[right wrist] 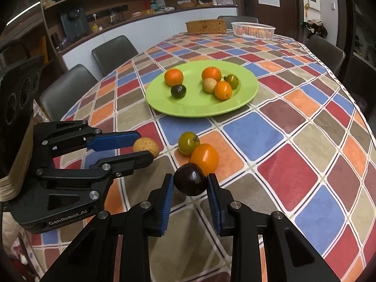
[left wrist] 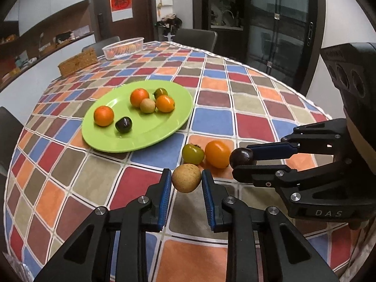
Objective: Organize fruits
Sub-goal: 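Grasp a brown round fruit with the left tool while the right tool grasps a dark plum, then carry the brown fruit and dark plum over the green plate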
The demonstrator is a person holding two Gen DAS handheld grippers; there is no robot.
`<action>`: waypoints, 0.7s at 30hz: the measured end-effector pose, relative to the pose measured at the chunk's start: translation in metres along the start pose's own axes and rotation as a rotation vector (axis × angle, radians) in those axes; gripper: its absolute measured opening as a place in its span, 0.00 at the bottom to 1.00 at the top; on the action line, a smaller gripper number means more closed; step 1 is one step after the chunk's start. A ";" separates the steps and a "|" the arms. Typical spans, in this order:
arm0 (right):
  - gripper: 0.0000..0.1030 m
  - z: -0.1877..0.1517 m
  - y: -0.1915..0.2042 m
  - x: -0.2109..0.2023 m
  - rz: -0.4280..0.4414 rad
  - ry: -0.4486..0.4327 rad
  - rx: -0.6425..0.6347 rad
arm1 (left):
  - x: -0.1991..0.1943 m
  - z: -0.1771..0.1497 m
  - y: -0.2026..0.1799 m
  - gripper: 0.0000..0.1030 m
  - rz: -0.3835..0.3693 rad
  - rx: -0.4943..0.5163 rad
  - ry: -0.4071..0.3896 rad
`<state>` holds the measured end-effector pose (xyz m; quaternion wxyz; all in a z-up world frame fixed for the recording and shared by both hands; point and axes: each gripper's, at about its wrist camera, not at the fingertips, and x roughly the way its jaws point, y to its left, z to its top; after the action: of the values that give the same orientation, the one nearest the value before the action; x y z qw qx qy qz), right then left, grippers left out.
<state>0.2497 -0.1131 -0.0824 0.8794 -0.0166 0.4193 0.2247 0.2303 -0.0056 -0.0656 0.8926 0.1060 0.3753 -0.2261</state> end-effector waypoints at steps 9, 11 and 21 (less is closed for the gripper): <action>0.29 0.005 0.002 -0.030 0.018 -0.070 0.001 | -0.034 0.009 -0.012 0.26 0.052 -0.019 -0.053; 0.29 0.007 0.002 -0.037 0.021 -0.087 0.002 | -0.041 0.011 -0.014 0.26 0.065 -0.019 -0.069; 0.29 0.023 0.003 -0.065 0.040 -0.174 -0.015 | -0.068 0.027 -0.016 0.26 0.129 -0.052 -0.146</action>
<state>0.2297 -0.1303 -0.0187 0.9078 0.0046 0.3396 0.2459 0.1977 -0.0069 0.0014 0.9328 0.0900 0.3074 -0.1654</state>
